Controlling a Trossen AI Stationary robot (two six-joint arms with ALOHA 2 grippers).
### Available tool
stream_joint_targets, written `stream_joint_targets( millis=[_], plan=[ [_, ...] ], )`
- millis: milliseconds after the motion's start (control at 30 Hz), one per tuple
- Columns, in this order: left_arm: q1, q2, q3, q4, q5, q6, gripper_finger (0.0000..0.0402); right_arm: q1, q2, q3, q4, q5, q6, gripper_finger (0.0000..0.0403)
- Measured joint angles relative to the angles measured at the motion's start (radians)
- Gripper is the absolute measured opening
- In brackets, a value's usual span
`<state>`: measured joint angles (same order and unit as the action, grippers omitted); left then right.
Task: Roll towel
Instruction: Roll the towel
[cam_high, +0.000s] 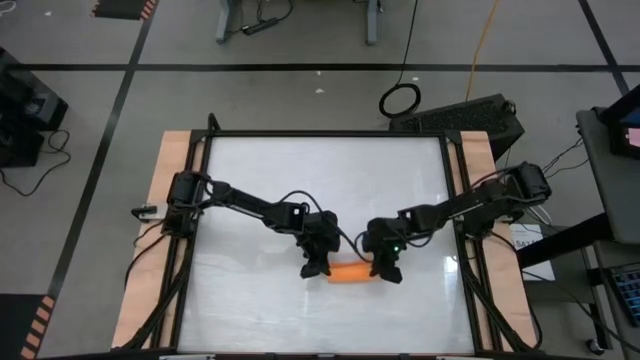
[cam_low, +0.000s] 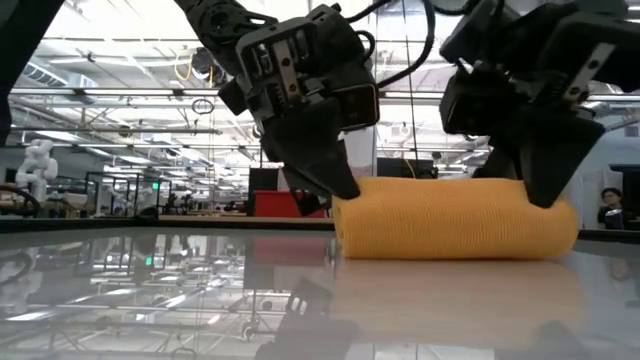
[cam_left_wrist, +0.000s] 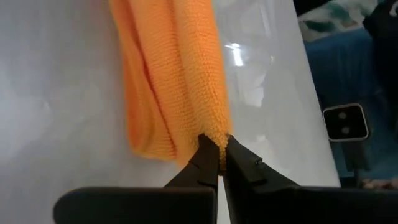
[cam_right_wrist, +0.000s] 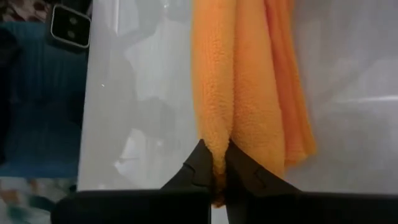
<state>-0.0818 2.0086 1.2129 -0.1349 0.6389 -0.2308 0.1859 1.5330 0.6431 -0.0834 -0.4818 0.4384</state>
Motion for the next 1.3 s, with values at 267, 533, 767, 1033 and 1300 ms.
stream_joint_targets(
  millis=[267, 533, 767, 1033, 1300],
  plan=[
    [0.036, 0.0, -0.002, -0.014, 0.0, -0.115, 0.0009, -0.101, 0.0, -0.002, -0.019, -0.068, 0.073, 0.0005],
    [0.049, 0.0, -0.003, -0.007, -0.098, -0.148, 0.0009, -0.146, 0.013, -0.001, -0.085, -0.073, 0.055, 0.0006],
    [0.046, 0.0, -0.003, -0.021, -0.212, -0.13, 0.0067, -0.147, 0.095, 0.001, -0.051, -0.092, 0.057, 0.0024],
    [0.045, 0.0, -0.003, -0.079, -0.31, -0.13, 0.0168, -0.147, 0.128, 0.002, -0.047, -0.075, 0.059, 0.0058],
    [0.044, 0.0, -0.001, -0.099, -0.32, -0.13, 0.0198, -0.147, 0.067, -0.001, -0.05, -0.027, 0.068, 0.0093]
  ],
)
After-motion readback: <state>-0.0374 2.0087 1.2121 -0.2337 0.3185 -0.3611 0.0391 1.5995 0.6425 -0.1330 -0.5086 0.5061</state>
